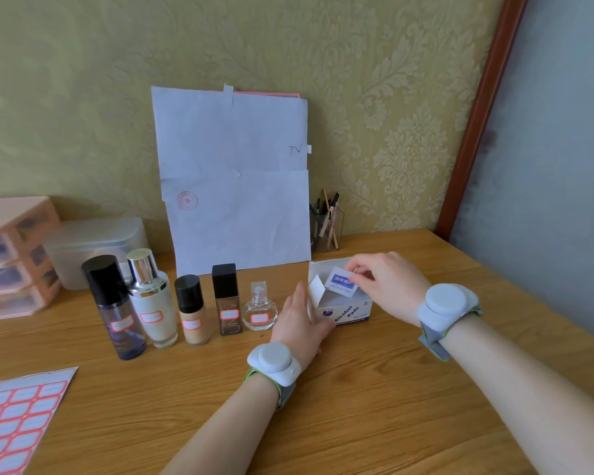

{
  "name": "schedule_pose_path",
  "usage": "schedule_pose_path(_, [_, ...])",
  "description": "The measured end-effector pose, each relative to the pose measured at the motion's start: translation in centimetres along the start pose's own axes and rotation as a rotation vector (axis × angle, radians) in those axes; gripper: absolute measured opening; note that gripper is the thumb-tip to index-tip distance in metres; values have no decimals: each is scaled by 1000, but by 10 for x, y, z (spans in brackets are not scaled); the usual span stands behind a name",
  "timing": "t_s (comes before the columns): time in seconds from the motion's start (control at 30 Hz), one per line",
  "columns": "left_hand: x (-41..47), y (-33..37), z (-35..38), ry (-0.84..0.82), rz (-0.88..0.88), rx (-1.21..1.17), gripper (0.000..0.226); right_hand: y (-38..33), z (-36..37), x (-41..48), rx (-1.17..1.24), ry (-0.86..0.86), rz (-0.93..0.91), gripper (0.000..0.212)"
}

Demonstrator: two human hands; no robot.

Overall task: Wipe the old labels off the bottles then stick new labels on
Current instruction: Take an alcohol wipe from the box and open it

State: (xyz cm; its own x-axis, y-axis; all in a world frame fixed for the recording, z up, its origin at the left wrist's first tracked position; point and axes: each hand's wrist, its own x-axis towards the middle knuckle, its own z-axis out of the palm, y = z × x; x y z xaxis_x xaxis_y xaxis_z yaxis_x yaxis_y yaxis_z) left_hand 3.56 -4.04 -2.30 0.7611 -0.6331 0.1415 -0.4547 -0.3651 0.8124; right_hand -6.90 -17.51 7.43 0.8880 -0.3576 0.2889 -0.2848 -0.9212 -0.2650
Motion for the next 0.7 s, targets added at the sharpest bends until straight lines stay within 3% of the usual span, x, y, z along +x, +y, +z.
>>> schedule_pose_path(0.07, [-7, 2, -5, -17, -35, -8, 83, 0, -2, -7, 61, 52, 21, 19])
schedule_pose_path(0.27, [-56, 15, -32, -53, 27, 13, 65, -23, 0, -33, 426, 204, 39, 15])
schedule_pose_path(0.47, [-105, 1, -88, 43, 25, -234, 47, -66, 38, -55, 544, 54, -65, 12])
schedule_pose_path(0.7, [-120, -33, -130, 181, 47, -53, 16, -114, 82, -48, 534, -110, -232, 13])
